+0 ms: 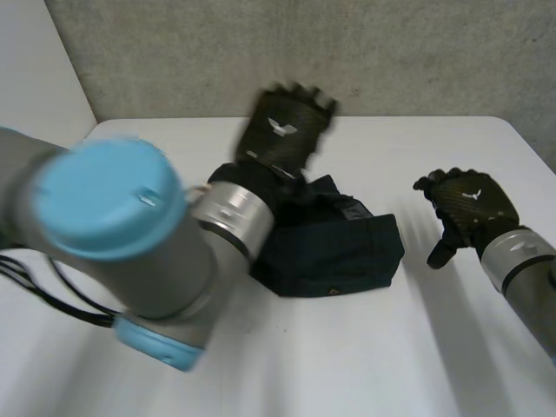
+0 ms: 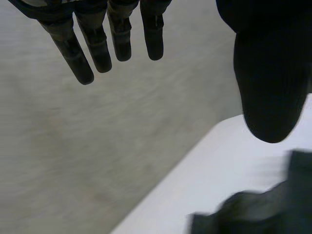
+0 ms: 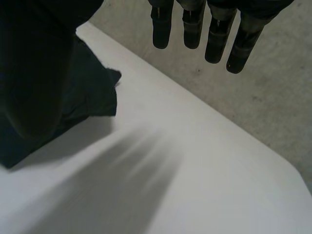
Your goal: Fold the shorts.
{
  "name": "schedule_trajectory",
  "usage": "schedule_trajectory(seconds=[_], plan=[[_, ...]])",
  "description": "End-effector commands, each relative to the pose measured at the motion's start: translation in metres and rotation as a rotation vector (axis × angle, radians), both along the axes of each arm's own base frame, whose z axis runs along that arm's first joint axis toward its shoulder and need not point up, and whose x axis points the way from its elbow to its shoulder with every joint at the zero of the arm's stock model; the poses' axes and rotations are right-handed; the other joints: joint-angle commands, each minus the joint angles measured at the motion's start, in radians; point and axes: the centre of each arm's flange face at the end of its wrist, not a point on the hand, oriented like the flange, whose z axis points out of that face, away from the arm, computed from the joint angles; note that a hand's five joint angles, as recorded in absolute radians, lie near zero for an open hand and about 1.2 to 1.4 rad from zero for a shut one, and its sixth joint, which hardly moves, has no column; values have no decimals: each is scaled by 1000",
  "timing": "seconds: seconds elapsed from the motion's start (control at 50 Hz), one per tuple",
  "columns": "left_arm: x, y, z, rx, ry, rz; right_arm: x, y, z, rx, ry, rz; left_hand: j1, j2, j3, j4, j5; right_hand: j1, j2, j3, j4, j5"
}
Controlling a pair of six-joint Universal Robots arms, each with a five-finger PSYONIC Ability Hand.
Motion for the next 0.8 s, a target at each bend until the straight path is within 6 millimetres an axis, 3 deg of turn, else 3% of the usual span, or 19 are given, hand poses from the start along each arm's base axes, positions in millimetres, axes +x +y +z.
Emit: schedule_trajectory(seconds=[0.02, 0.1, 0.16, 0.32, 0.38, 0.46, 0.48, 0.54, 0.64, 0.8], plan=[[56, -21, 24, 6, 12, 186, 5, 16, 24, 29, -24, 114, -50, -13, -26, -13, -2, -31, -48, -37, -62, -73], [81, -35, 24, 36, 24, 258, 11, 18, 32, 38, -58, 160, -47, -10, -23, -10, 1, -31, -48, -37, -62, -73], [93, -41, 12, 105, 27, 280, 15, 16, 31, 48, -76, 166, -44, -7, -20, -7, 4, -31, -48, -37, -62, -73], [107, -49, -9, 221, 79, 281, 50, -9, -15, 162, -78, 201, -32, 5, -8, 5, 16, -10, -26, -15, -40, -51], [111, -52, -15, 243, 84, 292, 59, -20, -29, 164, -53, 183, -32, 5, -8, 5, 16, 195, 179, 190, 165, 154], [116, -57, -17, 245, 86, 312, 60, -43, -44, 137, -32, 111, -32, 5, -8, 5, 16, 1010, 993, 1004, 979, 968], [117, -58, -19, 249, 84, 316, 58, -49, -42, 109, -27, 84, -32, 5, -8, 5, 16, 1189, 1172, 1183, 1158, 1147], [120, -63, -29, 273, 70, 332, 52, -54, -34, 74, -20, 55, -35, 2, -11, 2, 13, 1190, 1174, 1185, 1160, 1149], [121, -66, -48, 320, 39, 344, 19, -59, -6, -9, 58, 14, -44, -7, -20, -7, 4, 1190, 1174, 1185, 1160, 1149], [118, -74, -70, 367, 5, 350, -30, -58, -12, -21, 330, -6, -44, -7, -20, -7, 4, 1190, 1174, 1185, 1160, 1149]])
